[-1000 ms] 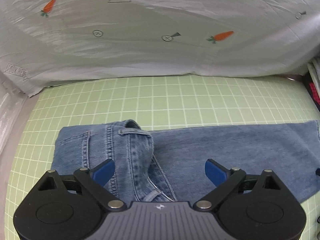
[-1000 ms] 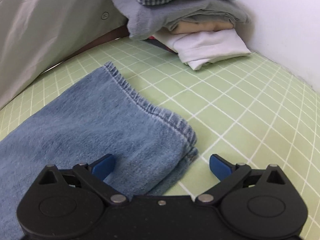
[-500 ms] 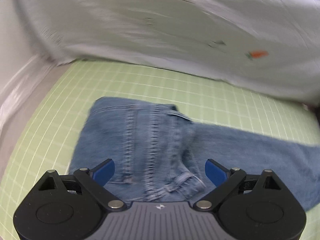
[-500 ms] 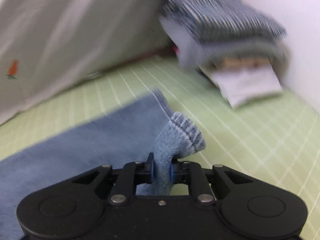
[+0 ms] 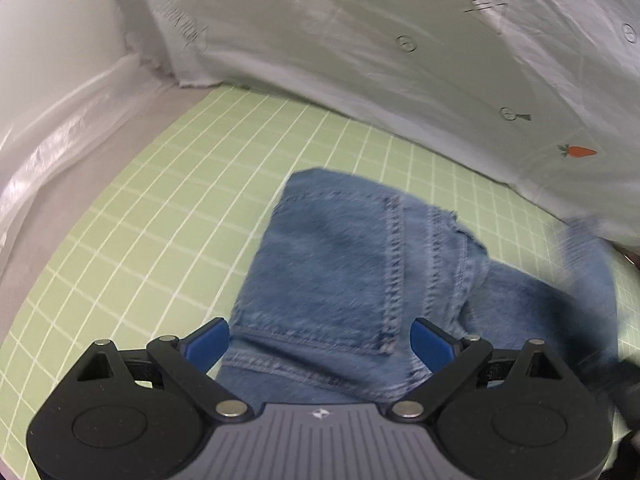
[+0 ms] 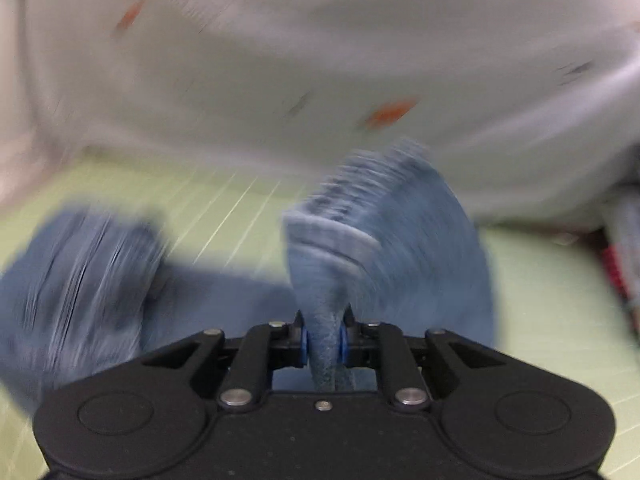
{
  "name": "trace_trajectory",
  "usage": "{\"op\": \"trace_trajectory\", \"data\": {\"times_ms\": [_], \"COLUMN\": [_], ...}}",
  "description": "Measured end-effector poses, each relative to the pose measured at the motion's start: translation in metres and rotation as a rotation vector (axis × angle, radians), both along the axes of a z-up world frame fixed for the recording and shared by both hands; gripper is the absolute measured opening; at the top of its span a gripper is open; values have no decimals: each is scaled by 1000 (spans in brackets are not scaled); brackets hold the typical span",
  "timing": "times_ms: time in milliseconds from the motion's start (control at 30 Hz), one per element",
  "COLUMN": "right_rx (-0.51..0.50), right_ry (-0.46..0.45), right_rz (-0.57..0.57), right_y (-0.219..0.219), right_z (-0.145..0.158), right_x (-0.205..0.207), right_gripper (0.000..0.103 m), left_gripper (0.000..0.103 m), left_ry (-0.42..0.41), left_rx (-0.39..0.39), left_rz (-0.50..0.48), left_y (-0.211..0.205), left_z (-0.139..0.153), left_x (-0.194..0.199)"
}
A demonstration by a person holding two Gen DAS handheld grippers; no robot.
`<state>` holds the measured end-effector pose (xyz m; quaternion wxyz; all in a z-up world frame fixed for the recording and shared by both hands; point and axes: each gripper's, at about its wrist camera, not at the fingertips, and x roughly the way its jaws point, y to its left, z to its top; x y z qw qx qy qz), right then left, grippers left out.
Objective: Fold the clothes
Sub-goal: 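Grasp the leg hems with the right tool and fold them over the waistband, then grasp the folded jeans bundle with both tools from opposite sides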
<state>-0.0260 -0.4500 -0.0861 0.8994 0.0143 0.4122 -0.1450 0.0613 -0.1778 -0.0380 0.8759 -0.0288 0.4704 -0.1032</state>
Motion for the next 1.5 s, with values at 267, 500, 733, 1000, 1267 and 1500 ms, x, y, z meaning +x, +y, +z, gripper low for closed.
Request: {"op": "trace_trajectory", "data": {"times_ms": [267, 500, 733, 1000, 1267, 1500], "right_rx": [-34, 93, 134, 191, 462, 947], "right_ry": [18, 5, -6, 45, 25, -81], "right_rz": [-4, -8, 82, 27, -167, -401], "right_y": [22, 18, 45, 42, 11, -28], "right_z": [-3, -5, 4, 0, 14, 7], "right_x": [8, 20, -12, -14, -8, -14], "right_gripper": [48, 21, 18, 35, 76, 87], "left_gripper": [97, 97, 97, 97, 97, 97], "left_ry": [31, 38, 46, 65, 75, 77], "left_rx": [-31, -47, -39, -31, -17, -21], "left_rz": [-9, -29, -25, -16, -26, -6], "left_y": [14, 18, 18, 21, 24, 42], "left_z": [-12, -16, -18, -22, -29, -38], "left_x": [5, 3, -7, -4, 7, 36]}}
